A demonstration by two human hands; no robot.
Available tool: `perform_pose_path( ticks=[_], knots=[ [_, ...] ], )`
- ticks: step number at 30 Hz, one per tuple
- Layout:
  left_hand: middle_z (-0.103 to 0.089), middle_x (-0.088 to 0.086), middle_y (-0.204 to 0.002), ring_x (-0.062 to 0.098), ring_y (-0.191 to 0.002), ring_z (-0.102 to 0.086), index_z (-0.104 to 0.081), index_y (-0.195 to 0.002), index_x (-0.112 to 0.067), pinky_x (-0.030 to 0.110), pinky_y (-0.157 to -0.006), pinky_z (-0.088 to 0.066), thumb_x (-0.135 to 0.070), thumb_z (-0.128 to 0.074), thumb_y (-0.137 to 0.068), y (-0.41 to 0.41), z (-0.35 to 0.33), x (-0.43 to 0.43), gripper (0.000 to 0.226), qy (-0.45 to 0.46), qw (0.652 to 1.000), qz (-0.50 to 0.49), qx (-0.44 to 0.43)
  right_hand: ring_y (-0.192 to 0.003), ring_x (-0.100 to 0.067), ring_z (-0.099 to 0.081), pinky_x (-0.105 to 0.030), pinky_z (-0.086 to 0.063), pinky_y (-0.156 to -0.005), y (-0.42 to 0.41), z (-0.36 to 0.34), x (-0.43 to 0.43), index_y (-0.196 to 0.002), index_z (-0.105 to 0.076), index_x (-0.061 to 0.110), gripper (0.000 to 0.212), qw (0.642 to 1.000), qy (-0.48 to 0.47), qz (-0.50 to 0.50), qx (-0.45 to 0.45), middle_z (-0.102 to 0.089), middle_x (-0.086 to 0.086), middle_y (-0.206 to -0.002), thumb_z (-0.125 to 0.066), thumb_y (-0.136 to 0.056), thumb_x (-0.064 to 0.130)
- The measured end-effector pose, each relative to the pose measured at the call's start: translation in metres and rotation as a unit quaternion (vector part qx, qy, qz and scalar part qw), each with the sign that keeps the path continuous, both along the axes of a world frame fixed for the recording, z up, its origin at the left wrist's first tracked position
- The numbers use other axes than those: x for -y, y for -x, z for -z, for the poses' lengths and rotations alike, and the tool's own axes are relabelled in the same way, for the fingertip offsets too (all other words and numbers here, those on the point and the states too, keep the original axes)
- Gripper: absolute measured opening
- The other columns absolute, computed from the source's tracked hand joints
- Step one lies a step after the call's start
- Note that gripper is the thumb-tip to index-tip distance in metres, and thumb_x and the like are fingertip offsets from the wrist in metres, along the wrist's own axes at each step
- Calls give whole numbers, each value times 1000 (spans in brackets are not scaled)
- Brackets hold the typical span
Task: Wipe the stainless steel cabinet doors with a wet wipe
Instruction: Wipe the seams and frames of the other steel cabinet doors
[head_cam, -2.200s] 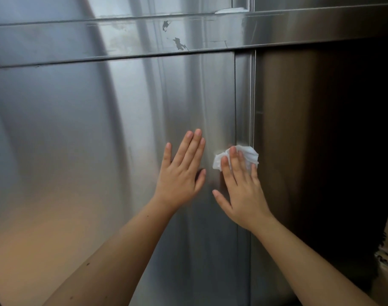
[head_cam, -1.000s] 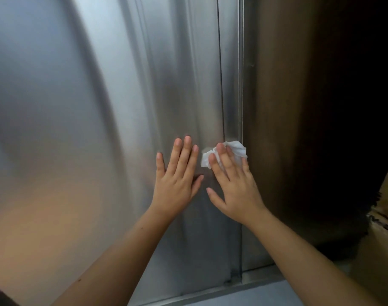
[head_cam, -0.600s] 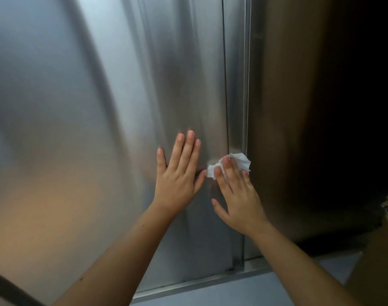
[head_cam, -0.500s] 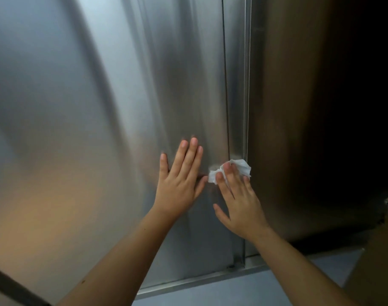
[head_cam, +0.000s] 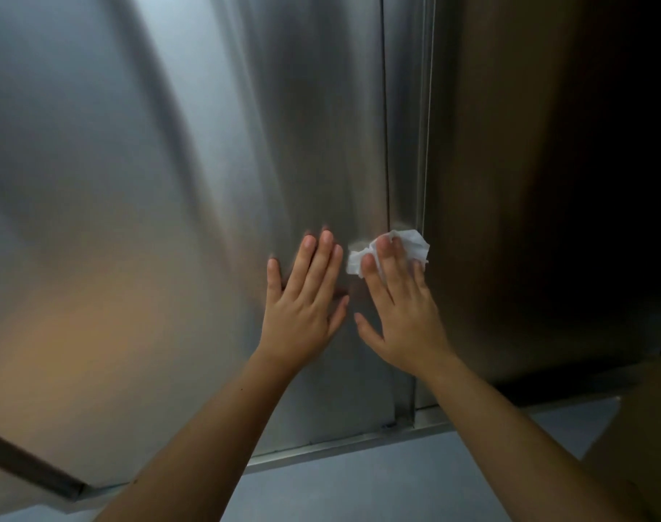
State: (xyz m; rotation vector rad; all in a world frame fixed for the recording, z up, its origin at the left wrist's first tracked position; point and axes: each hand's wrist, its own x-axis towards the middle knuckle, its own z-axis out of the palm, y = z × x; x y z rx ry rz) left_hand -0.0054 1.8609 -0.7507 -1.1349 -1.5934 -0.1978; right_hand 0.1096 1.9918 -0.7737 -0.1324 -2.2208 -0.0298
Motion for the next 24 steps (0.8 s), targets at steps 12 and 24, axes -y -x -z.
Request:
perform_pose_path(
  ticks=[12,24],
  knots=[
    [8,3,-159,20,-146,1,-4,-152,-11,47,-114,8,-40,-31,-99,-6,34,3,66,4,1000,3,26,-146,-23,5,-40,2,-118,-3,32,-4,-151,7,17,83,1000,-18,-21,-3,17,-1,-157,-42,-89,44],
    [6,3,-158,20,-146,-2,-6,-152,-11,47,-114,5,-37,-38,-98,-2,41,-7,68,-44,999,-7,0,-145,-28,4,-45,-3,-117,9,32,-5,-150,9,16,72,998,-25,-18,-57,20,-3,-155,-27,-97,48]
  ],
)
